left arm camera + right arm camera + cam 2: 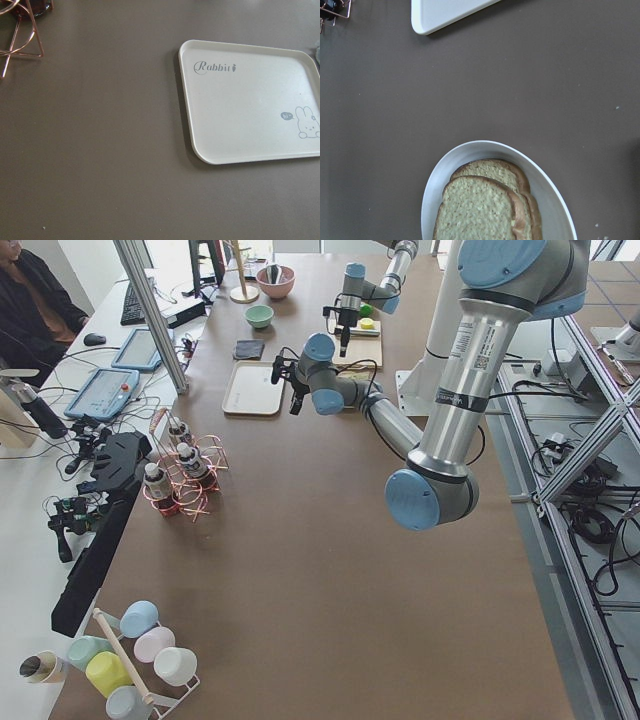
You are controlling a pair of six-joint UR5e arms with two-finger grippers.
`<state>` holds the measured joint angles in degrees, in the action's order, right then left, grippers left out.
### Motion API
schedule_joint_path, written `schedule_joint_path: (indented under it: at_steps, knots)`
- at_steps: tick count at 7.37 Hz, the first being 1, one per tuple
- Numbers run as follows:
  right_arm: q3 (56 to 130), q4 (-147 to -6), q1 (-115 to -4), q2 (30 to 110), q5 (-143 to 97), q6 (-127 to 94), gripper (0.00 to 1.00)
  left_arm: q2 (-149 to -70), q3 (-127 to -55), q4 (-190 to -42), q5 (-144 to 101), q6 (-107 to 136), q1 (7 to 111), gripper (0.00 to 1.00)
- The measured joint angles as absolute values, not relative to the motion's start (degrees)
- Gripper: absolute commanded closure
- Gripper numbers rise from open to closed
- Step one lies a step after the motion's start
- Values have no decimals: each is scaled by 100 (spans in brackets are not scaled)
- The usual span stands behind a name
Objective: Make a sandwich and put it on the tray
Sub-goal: 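Release the bread and raise the right gripper away from the plate, then grasp the rim of the white plate with the left gripper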
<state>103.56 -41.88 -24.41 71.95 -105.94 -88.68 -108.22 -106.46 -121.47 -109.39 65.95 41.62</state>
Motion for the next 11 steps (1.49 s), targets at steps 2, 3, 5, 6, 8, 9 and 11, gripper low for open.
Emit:
schedule_joint_path:
  at_steps: [2, 3, 5, 6, 8, 9, 11]
  knots:
    - [10629, -4828, -3038, 7213, -11211, -8860, 1, -10820, -10673, -12466, -10725, 7233, 3803, 3]
    - [10691, -5008, -3338, 7262, -11482, -8850, 1, -10825, -10701, -12543, -10454, 7517, 3540, 3]
    - [10688, -5170, -3871, 7481, -11862, -8649, 1, -10854, -10776, -12582, -9802, 7880, 2948, 3]
    - [10683, -5322, -4100, 7549, -12059, -8411, 1, -10852, -10800, -12584, -9558, 8052, 2690, 13]
    - [10682, -5490, -4370, 7715, -12240, -8026, 1, -10836, -10795, -12583, -8995, 8236, 2092, 31]
    - [10684, -5509, -4427, 7783, -12259, -7911, 1, -10822, -10771, -12585, -8790, 8326, 1840, 37]
    - [10679, -5518, -4489, 7872, -12268, -7792, 1, -10799, -10704, -12587, -8366, 8459, 1384, 44]
